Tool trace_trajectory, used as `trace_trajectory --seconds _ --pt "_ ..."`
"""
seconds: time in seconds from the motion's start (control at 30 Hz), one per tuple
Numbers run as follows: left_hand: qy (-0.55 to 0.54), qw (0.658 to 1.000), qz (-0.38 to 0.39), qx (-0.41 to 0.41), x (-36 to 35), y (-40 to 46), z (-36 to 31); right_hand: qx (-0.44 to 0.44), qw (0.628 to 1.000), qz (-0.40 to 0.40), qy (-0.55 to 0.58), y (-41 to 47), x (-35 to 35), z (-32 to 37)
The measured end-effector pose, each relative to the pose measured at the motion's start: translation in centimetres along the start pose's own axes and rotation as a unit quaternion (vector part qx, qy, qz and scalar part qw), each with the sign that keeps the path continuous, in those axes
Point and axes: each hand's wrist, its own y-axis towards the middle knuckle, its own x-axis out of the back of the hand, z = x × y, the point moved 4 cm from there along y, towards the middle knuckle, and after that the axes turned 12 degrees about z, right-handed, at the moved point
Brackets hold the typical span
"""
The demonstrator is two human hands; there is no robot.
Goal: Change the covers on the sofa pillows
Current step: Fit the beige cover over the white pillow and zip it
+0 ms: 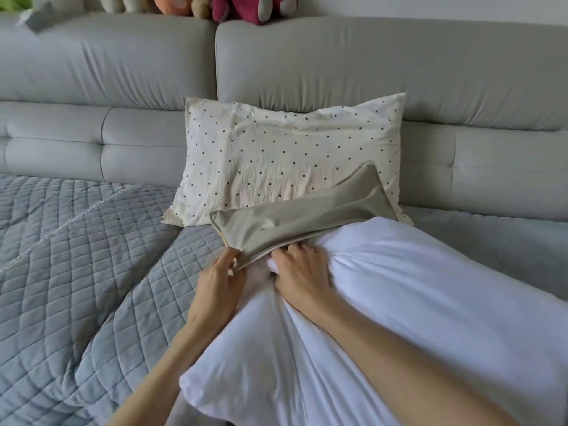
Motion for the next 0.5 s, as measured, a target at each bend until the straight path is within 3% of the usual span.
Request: trace_trajectory --seconds 0.17,0.3,0.37,0.5 --pt "-0.039 0.997 0.065 -0.015 0.5 -0.3 -0.8 -0.033 0.960 -0.242 0.141 -1.5 4.0 -3.6" --pt "-0.050 0.992 0.104 -0.044 1.7 -1.1 -2.5 -0.064 0.929 -0.323 0.166 -0.9 6.1 -2.8" --pt "-0.023 0.990 0.116 -0.076 2.5 -2.7 -2.5 -0.047 0.932 -0.317 0.168 -0.8 4.7 -2.3" --pt "0.057 0.969 0.182 -0.158 2.5 -4.7 -3.8 -0.036 0.976 -0.184 0.113 1.0 -0.1 -1.6"
